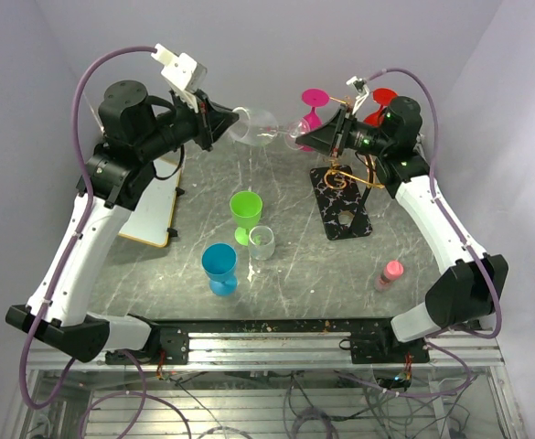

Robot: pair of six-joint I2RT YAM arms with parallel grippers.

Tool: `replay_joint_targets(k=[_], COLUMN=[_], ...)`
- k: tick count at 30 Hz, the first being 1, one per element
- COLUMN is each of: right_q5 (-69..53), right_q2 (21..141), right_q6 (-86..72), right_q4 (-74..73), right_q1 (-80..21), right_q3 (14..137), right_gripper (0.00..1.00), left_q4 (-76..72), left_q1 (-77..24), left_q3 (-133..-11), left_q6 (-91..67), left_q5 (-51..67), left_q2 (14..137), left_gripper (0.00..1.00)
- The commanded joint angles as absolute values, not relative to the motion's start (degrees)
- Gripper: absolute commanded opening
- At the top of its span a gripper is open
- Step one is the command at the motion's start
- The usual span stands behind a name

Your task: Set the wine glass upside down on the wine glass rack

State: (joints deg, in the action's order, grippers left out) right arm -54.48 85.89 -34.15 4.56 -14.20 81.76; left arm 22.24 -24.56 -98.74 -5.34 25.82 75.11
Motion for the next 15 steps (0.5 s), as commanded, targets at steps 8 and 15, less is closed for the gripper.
replay_joint_targets(k=[8, 15], right_q5=[-49.8, -47.4], right_q2=[85.9, 85.5], right_q6=[-32.0, -25.5], right_q4=[3.7, 0.0], right_q1=[-13.8, -11.1], right_q3=[84.8, 87.0], right_gripper=[0.0, 0.0], left_q4=[18.0, 19.0], left_q1=[-24.8, -24.8], left_q3=[-98.7, -97.8], left_q6=[-4.4, -5.0], left_q5=[27.3, 25.7], left_q2=[73.6, 72.4], left_gripper=[0.11, 0.36])
